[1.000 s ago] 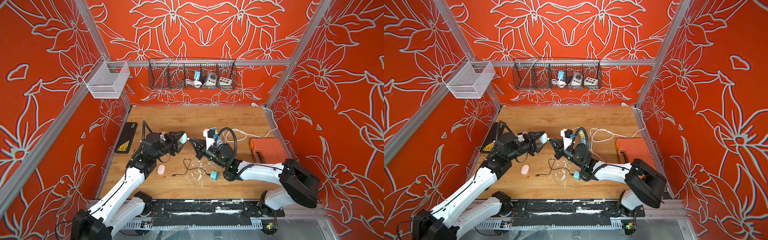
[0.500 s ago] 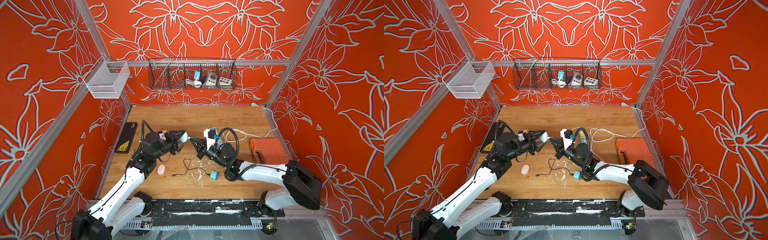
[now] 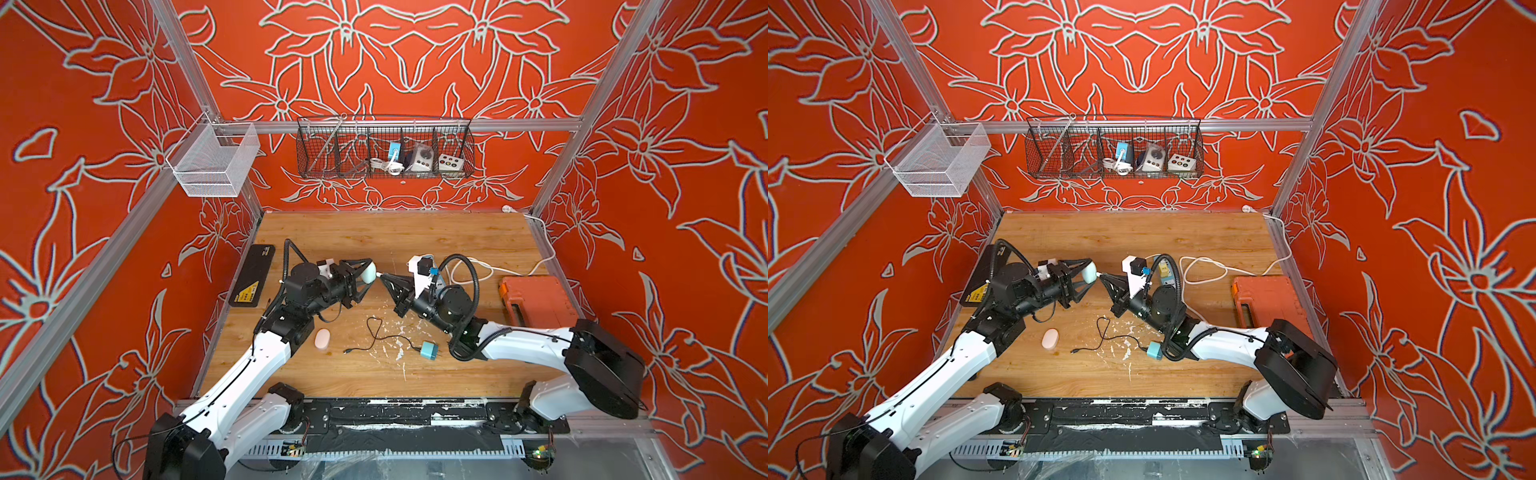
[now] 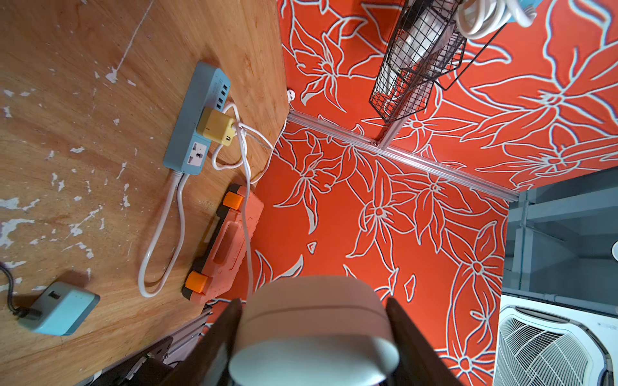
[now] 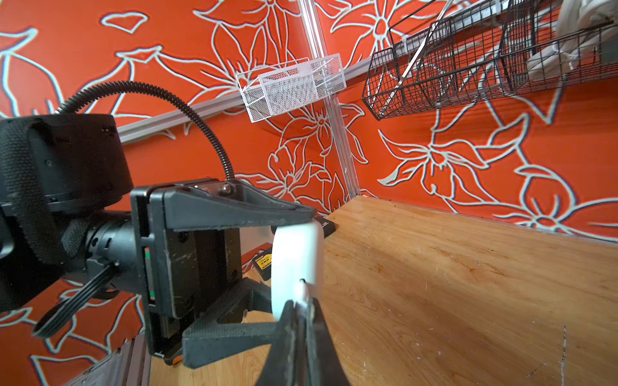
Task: Charge the bluetooth headset
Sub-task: Insert the charging cable into the bluetooth headset.
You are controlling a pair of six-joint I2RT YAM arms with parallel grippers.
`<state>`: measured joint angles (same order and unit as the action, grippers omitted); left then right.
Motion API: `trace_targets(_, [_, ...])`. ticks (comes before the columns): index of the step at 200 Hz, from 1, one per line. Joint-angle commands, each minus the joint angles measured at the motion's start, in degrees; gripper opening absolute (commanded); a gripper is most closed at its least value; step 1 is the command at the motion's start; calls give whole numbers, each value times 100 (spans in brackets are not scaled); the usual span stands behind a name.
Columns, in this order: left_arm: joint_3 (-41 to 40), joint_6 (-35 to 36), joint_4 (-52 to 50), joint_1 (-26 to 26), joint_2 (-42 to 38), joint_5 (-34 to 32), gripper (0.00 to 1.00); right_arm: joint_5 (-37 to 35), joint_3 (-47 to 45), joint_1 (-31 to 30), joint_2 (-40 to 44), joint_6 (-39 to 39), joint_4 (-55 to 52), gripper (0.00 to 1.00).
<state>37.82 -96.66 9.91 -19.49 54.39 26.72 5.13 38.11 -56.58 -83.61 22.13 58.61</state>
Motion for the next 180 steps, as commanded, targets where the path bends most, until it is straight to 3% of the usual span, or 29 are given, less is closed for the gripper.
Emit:
trace_targets(1, [287, 3, 344, -156, 5, 857, 36, 479, 265, -96, -44, -369, -673, 0])
trace_targets(92, [295, 23, 347, -158, 58, 857, 33, -359, 155, -169, 135, -396, -599, 0])
trace_targets(180, [315, 25, 362, -156, 70, 844, 30, -567, 302, -264, 193, -93, -782, 0])
